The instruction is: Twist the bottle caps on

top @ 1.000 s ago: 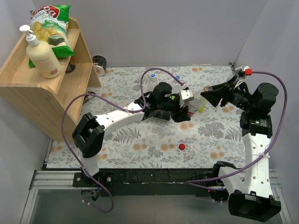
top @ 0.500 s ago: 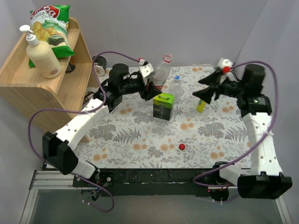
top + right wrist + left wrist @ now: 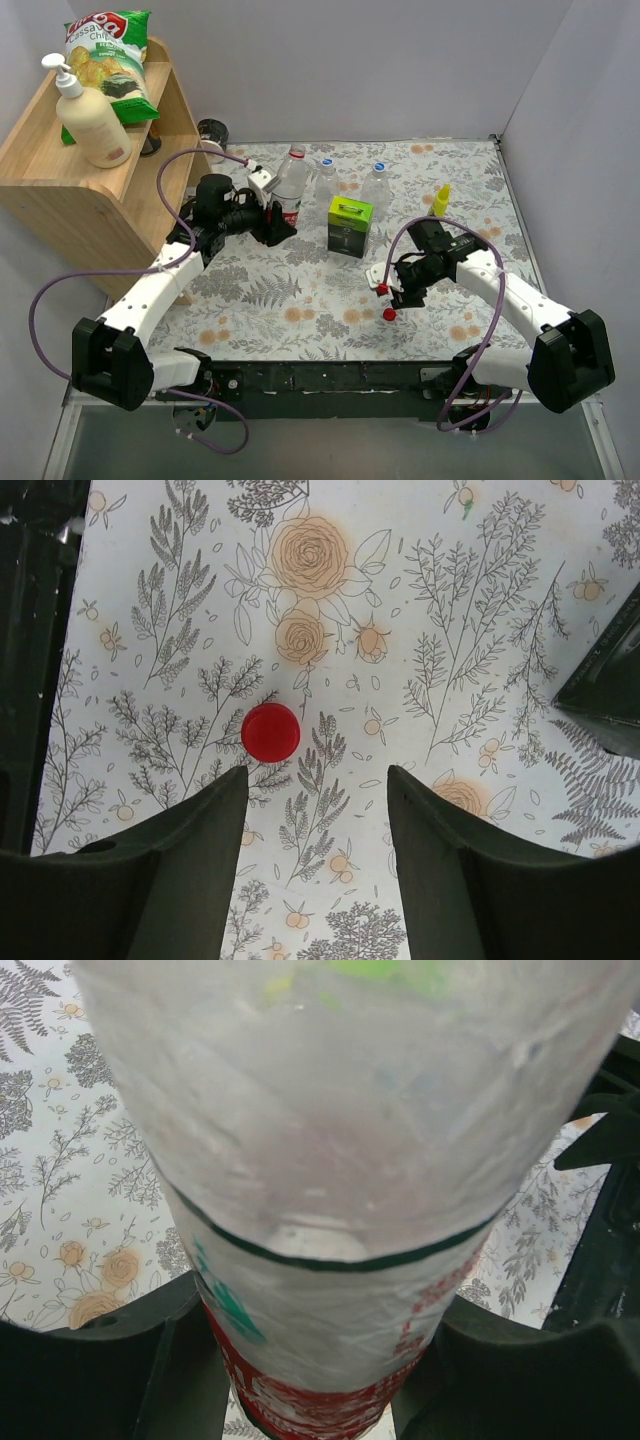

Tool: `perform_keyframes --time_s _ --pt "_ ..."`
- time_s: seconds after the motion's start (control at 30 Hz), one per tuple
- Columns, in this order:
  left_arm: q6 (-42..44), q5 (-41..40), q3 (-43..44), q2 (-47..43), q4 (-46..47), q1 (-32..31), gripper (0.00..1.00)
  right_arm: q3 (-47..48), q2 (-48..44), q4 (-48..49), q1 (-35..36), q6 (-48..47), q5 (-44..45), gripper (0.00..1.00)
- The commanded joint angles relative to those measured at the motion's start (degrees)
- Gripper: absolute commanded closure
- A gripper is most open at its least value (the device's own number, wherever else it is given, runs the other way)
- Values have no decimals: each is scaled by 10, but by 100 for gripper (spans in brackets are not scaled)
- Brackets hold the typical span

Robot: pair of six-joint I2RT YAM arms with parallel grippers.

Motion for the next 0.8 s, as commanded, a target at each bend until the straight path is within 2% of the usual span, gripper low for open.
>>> perform_keyframes --time_s 0.0,0.17,0.47,0.77 --pt "-18 45 -6 -41 7 15 99 -11 -12 -13 13 -104 17 35" --pt "-27 45 -9 -32 17 25 98 -39 6 7 38 -108 29 35" --pt "-40 54 -10 -20 28 30 100 -56 37 48 59 -96 39 42" --pt "-40 53 -16 -20 29 31 100 -74 59 51 76 -103 51 44"
